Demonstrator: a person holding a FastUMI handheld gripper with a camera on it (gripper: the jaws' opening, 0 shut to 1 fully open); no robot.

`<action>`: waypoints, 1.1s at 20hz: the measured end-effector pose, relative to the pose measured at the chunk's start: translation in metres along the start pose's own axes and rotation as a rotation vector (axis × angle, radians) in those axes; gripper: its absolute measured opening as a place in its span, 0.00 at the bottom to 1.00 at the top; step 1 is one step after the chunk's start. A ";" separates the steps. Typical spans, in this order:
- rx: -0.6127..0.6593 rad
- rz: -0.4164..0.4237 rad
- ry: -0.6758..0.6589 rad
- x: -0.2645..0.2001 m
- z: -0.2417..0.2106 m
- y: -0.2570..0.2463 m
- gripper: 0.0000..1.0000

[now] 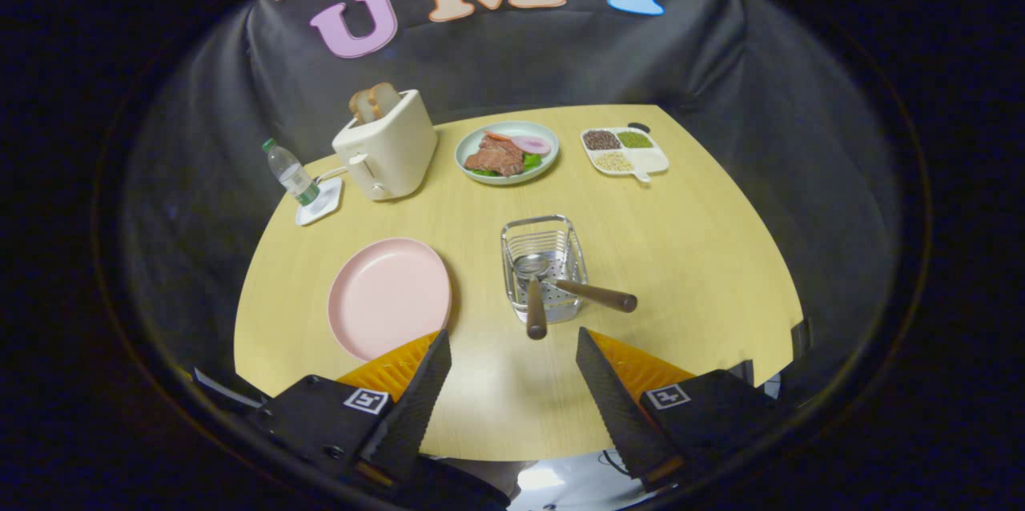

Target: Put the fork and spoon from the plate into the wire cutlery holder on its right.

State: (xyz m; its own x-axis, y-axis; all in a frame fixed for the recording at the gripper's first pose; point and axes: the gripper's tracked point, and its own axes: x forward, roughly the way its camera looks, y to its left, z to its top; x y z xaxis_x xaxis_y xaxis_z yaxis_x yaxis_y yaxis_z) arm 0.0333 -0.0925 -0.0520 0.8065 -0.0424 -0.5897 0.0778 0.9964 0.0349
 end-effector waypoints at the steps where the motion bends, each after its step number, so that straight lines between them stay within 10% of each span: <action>1: -0.012 0.024 -0.036 -0.005 0.006 0.012 1.00; 15: -0.050 0.080 -0.775 -0.132 0.160 0.098 0.99; 22: -0.047 0.087 -0.826 -0.151 0.152 0.112 0.99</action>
State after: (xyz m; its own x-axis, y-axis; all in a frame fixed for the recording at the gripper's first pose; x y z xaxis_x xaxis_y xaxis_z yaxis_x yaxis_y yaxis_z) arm 0.0093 0.0142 0.1637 0.9805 0.0121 0.1962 -0.0141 0.9999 0.0088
